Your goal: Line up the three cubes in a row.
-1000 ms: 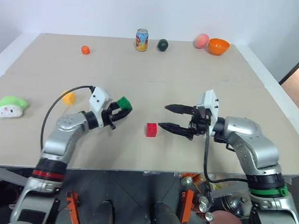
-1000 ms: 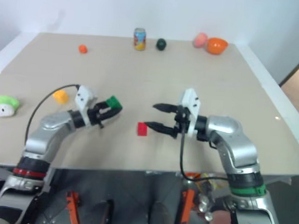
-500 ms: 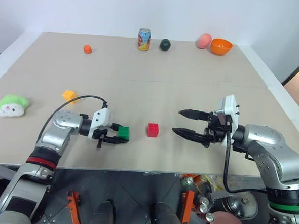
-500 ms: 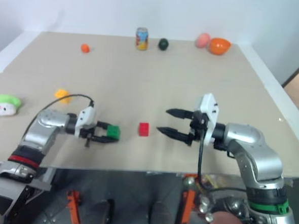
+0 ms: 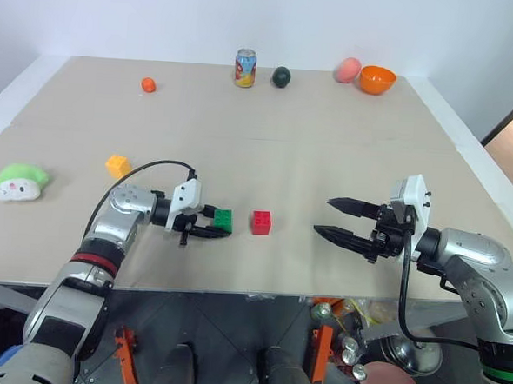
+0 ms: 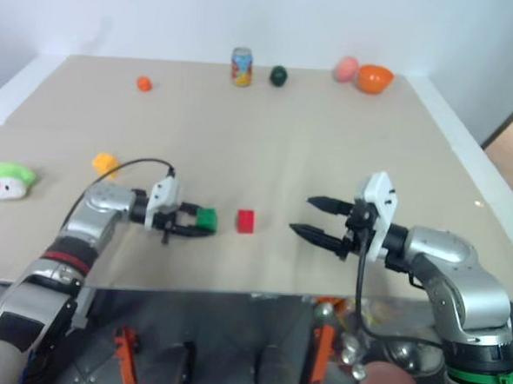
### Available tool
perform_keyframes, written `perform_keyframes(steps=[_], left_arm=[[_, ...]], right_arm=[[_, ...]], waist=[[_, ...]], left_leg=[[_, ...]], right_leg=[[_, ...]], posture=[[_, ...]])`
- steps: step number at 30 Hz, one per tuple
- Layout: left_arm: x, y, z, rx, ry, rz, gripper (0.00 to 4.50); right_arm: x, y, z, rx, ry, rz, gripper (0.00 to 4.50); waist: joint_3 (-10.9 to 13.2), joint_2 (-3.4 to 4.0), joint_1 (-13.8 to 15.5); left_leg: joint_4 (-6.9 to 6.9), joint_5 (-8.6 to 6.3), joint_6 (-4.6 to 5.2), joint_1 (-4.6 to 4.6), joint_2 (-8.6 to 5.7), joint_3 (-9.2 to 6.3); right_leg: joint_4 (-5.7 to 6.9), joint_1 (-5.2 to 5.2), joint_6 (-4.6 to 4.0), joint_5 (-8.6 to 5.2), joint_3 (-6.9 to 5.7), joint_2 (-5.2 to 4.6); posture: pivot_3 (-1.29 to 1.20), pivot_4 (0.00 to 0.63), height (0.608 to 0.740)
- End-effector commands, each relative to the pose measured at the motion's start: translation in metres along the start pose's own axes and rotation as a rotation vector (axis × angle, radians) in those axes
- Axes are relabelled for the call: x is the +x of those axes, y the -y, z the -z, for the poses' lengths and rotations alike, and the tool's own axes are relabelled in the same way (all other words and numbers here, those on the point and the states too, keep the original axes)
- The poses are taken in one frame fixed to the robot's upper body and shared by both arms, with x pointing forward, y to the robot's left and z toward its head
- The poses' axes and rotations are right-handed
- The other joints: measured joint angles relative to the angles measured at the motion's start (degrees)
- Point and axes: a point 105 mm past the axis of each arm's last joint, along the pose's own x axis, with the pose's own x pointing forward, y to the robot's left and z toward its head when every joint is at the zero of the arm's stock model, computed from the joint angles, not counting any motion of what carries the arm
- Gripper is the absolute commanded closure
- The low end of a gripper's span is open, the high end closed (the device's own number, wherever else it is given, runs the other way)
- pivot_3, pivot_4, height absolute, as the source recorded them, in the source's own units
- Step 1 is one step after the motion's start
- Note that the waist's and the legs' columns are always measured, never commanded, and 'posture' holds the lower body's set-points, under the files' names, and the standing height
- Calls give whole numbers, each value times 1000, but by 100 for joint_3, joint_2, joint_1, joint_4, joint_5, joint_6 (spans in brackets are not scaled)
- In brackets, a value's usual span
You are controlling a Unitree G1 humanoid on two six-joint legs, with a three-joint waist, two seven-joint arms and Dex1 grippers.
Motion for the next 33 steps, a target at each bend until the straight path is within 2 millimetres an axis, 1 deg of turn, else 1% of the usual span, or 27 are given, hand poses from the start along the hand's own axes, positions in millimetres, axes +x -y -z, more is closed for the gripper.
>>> perform_keyframes(steps=[1, 5, 11, 18, 24, 33], left_arm=[[-7, -9, -8, 4, 23, -26, 2902], [-12, -7, -1, -41, 13, -15, 2902], [-14, 2, 6, -87, 17, 31, 2902], [-11, -3, 8, -102, 13, 16, 2902], [-7, -3, 9, -87, 7, 31, 2902], [0, -2, 5, -7, -15, 81, 2902]], right_arm=[[1, -3, -12, -42, 29, -8, 1029], [1, -4, -12, -41, 26, -10, 1029], [5, -5, -11, -45, 23, -20, 1029], [7, -9, -14, -71, 16, -39, 1029], [5, -8, -14, -73, 15, -34, 1029], [5, -8, -13, -71, 17, -33, 1029]], waist=[[0, 0, 0], [0, 0, -1], [0, 0, 0], [0, 0, 3], [0, 0, 4], [0, 0, 46]], left_leg=[[0, 0, 0, 0, 0, 0], [0, -6, 10, 0, 0, 0], [2, -6, 10, 0, 0, 0], [2, -7, 11, 0, 0, 0], [3, -6, 11, 2, 0, 0], [5, -6, 12, 1, 0, 0]], right_leg=[[0, 0, 1, -1, 0, 0], [0, 0, 2, -1, 0, 0], [0, 0, 2, -1, 0, 0], [0, 1, 1, -1, 0, 1], [1, 2, 1, 1, 0, 1], [1, 3, 2, 1, 0, 1]], posture=[[0, 150, 740], [0, 150, 740], [0, 150, 740], [0, 150, 740], [0, 150, 740], [0, 150, 740]])
